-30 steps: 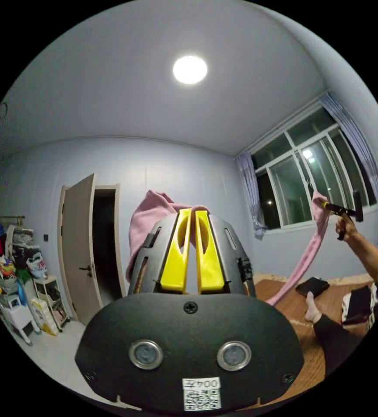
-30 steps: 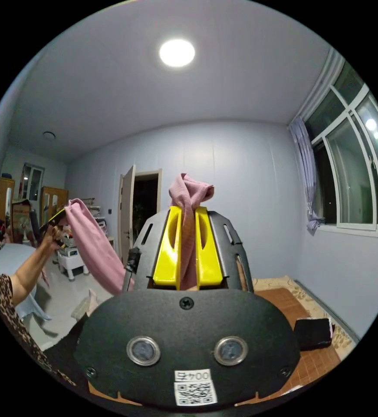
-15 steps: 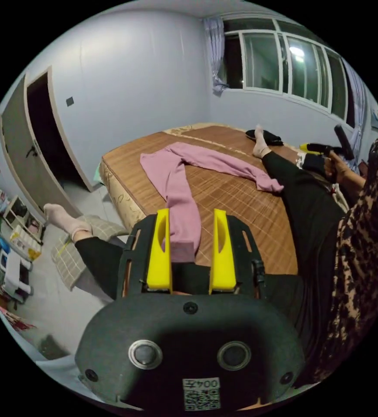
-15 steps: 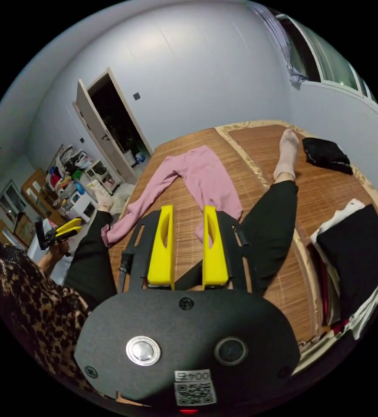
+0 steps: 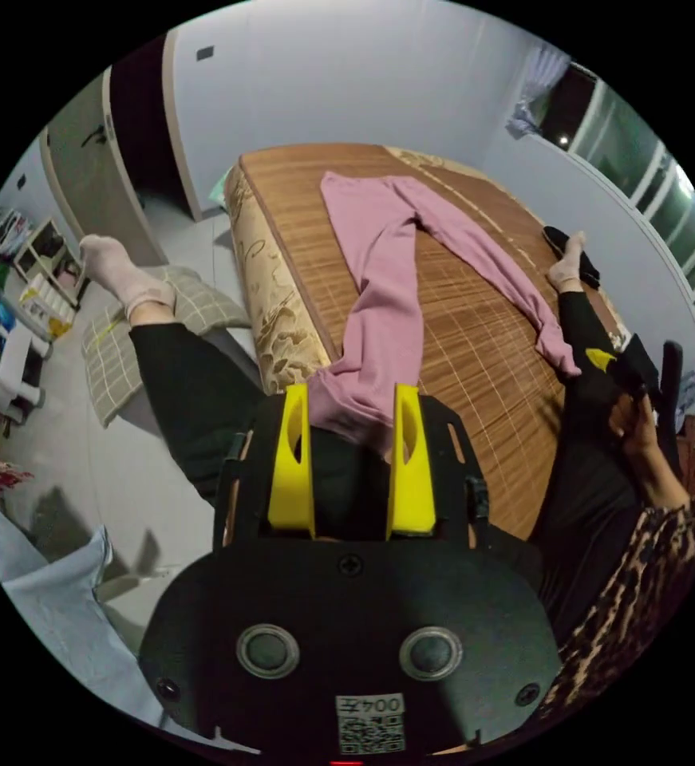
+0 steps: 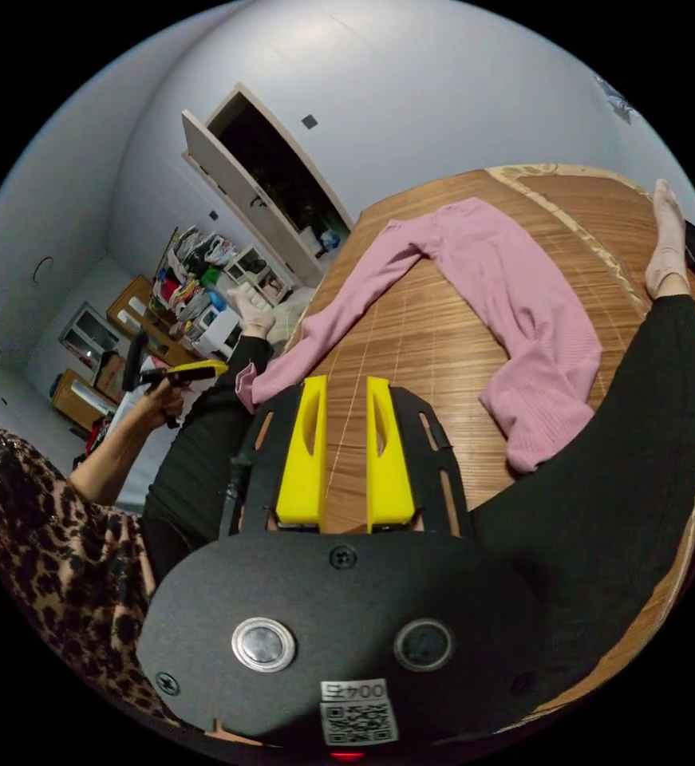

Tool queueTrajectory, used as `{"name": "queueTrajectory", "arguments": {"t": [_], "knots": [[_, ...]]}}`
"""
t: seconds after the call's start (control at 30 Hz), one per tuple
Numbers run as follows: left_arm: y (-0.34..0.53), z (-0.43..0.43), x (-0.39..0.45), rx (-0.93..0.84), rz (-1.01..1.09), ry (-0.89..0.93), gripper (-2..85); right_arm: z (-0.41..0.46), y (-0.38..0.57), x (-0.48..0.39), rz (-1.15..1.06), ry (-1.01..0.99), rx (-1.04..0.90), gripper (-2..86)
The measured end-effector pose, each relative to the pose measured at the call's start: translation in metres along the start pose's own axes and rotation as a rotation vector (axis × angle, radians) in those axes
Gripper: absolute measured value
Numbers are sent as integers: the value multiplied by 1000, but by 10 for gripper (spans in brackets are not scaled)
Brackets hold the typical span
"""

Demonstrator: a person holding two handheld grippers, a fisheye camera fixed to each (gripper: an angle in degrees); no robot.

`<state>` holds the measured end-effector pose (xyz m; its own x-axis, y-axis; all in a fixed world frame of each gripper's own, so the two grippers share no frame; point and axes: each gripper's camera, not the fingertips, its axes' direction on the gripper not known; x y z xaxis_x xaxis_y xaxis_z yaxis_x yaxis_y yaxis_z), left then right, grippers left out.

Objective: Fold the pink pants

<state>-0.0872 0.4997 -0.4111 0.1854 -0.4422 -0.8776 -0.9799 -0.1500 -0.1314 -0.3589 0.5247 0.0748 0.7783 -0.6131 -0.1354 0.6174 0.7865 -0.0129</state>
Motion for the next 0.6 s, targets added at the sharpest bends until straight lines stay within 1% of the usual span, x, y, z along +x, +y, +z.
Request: {"name": "queueTrajectory", "arguments": {"t": [0.17, 0.23, 0.3, 0.33, 0.37, 0.4, 0.43, 0.47, 0.53, 0.57, 0.6], "knots": [[-39, 39, -18, -152, -54, 2, 146, 29, 2, -1, -57, 55, -41, 78], [-50, 57, -23, -223, -59, -29, 114, 38, 1, 5, -48, 67, -38, 73], [-53, 64, -28, -241, -66, -31, 66, 42, 1, 13, -23, 56, -32, 70], [-54, 60, -31, -218, -67, -29, 48, 44, 1, 17, -9, 49, -22, 67], [-53, 55, -31, -190, -60, -30, 39, 45, 1, 19, -3, 47, -16, 65], [-50, 38, -28, -94, -31, -13, 32, 46, 1, 23, 10, 42, -3, 65], [-42, 13, -22, 43, 19, 24, 27, 47, 2, 26, 24, 38, 9, 64], [-37, -2, -17, 118, 57, 55, 25, 47, 2, 28, 31, 34, 16, 63], [-11, -66, 10, 390, 282, 259, 19, 47, 4, 34, 57, 26, 46, 61], [-4, -81, 18, 434, 348, 320, 19, 47, 4, 36, 64, 24, 53, 61], [7, -104, 36, 462, 465, 429, 17, 47, 5, 38, 75, 18, 68, 60]]}}
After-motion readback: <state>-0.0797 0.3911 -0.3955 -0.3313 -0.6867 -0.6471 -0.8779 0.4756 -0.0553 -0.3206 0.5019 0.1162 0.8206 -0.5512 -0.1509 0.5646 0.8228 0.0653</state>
